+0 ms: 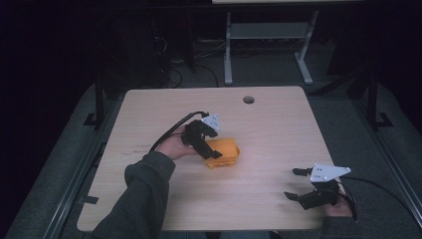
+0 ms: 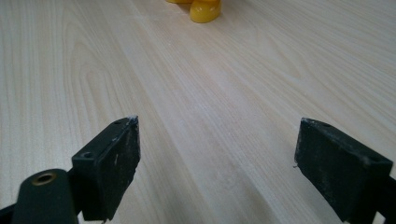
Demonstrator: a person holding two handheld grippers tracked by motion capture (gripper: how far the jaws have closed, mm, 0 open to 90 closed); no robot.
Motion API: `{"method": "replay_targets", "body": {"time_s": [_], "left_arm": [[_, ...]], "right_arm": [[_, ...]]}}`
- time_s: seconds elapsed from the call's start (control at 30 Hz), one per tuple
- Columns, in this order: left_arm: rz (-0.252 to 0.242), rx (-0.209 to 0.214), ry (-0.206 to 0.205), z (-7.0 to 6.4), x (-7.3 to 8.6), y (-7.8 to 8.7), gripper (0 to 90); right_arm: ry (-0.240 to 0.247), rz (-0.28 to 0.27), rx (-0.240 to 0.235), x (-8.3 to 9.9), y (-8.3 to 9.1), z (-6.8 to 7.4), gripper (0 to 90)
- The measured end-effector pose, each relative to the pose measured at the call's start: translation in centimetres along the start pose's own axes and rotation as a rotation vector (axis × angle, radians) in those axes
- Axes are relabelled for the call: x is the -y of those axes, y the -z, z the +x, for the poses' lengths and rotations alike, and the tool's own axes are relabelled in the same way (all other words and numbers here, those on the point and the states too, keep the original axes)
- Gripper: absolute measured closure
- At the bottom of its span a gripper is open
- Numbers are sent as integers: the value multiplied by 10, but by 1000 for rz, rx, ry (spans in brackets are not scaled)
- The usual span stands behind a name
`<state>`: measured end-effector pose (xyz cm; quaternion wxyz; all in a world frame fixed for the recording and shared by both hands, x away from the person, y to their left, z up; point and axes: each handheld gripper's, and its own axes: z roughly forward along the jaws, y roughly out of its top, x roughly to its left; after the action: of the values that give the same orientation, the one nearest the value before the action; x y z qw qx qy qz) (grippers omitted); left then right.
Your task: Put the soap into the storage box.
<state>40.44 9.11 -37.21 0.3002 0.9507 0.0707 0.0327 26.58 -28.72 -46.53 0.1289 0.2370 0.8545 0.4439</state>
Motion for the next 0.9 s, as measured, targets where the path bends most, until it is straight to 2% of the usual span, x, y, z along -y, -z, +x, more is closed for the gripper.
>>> {"method": "replay_targets", "body": {"time_s": [0.37, 0.63, 0.77, 0.9], "left_arm": [[-11, -13, 9, -4, 6, 10, 194], [-16, -17, 36, -9, 17, 23, 225], [-39, -38, 53, -13, 27, 32, 220], [-32, -56, 61, -18, 33, 39, 211]], "right_arm": [[-5, -3, 11, -1, 0, -1, 135], [-3, 1, 13, -1, -1, 0, 135], [-1, 3, 16, -2, -1, 0, 135], [4, 8, 20, -2, -2, 0, 135]]}}
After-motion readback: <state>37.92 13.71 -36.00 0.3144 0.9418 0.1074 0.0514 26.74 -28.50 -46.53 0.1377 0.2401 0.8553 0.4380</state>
